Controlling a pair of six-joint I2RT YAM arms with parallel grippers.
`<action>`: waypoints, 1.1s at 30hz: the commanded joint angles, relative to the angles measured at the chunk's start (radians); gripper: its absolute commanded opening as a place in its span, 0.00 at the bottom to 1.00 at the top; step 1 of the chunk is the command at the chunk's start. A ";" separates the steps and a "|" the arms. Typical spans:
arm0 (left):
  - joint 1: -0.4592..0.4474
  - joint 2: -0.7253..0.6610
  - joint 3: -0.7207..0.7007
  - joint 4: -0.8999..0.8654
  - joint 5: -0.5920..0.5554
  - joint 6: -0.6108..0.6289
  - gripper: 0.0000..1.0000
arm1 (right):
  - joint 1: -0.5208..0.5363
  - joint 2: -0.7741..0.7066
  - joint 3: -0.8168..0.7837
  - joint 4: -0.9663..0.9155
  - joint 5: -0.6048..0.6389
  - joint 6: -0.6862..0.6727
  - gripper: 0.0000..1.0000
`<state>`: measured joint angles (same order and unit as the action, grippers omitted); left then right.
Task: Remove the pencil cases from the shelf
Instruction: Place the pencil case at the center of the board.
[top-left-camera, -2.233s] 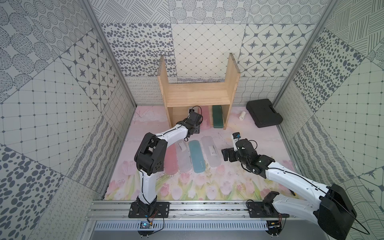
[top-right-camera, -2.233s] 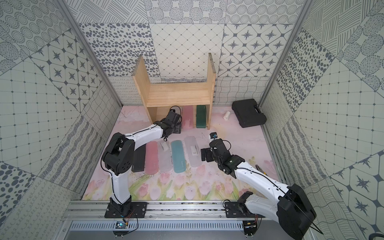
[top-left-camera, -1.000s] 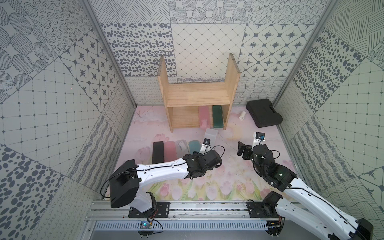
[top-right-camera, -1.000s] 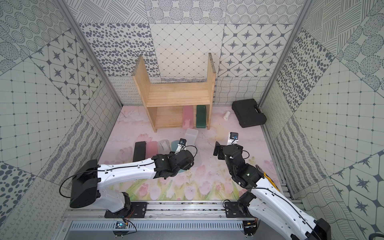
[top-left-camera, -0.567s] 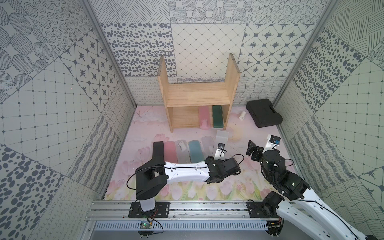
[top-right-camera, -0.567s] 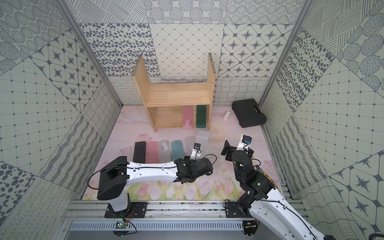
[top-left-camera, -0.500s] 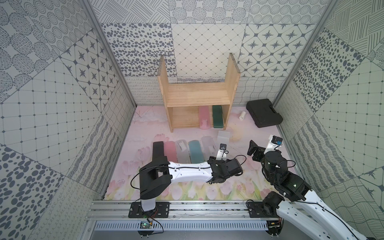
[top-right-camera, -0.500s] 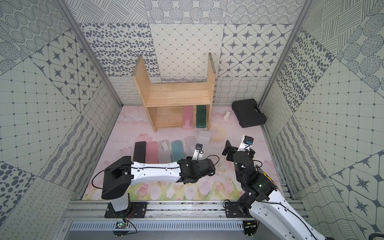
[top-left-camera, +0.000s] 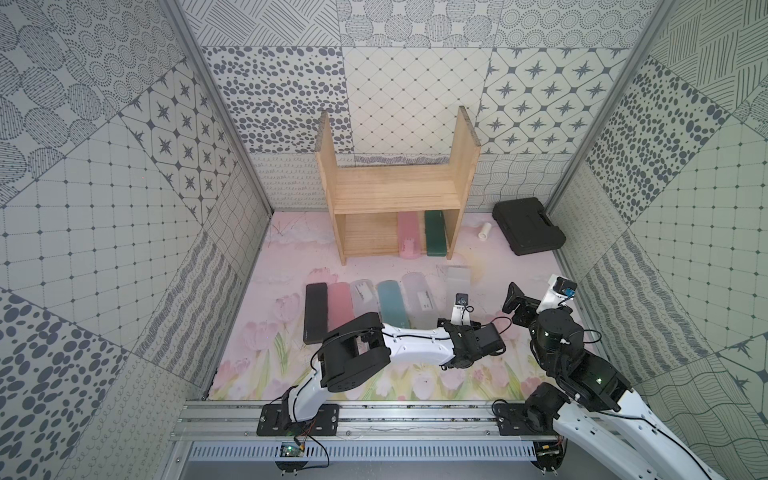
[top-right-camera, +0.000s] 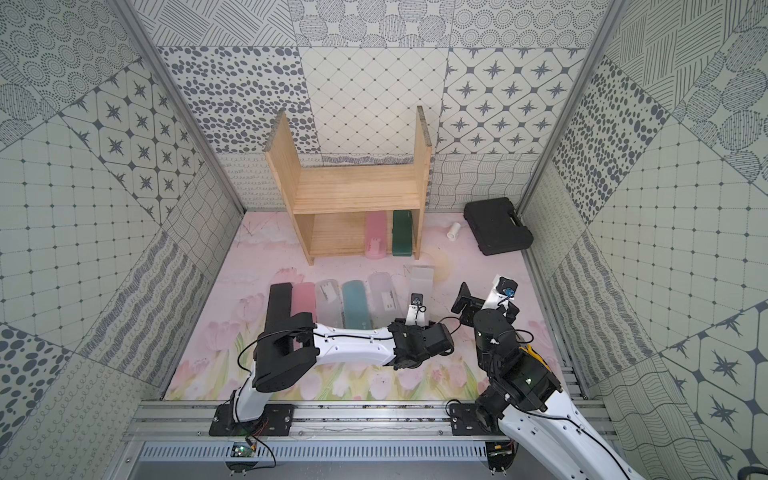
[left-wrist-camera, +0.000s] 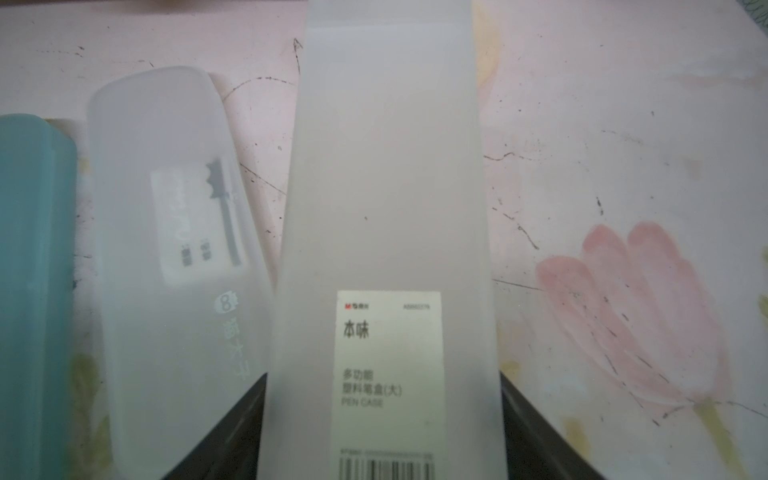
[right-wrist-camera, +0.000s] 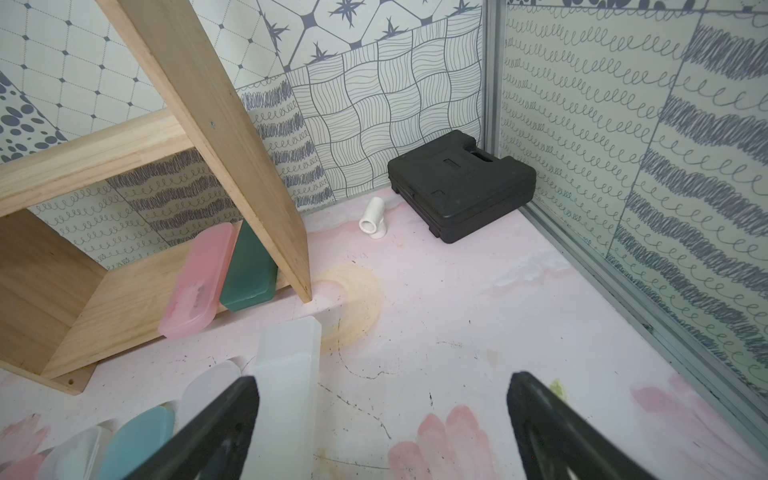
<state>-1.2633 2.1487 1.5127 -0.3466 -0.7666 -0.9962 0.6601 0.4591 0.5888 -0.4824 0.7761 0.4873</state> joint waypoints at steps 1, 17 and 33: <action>-0.005 0.050 0.045 0.023 -0.026 -0.070 0.67 | -0.004 0.010 -0.007 0.016 0.013 -0.003 0.98; -0.006 0.102 0.084 0.008 0.001 -0.073 0.75 | -0.004 0.013 -0.014 0.016 0.005 -0.006 0.98; 0.009 -0.127 -0.033 0.047 -0.001 0.038 0.96 | -0.060 0.096 0.002 -0.004 -0.088 0.017 0.98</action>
<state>-1.2636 2.1181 1.5398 -0.3313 -0.7612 -1.0237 0.6212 0.5407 0.5884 -0.4835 0.7273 0.4908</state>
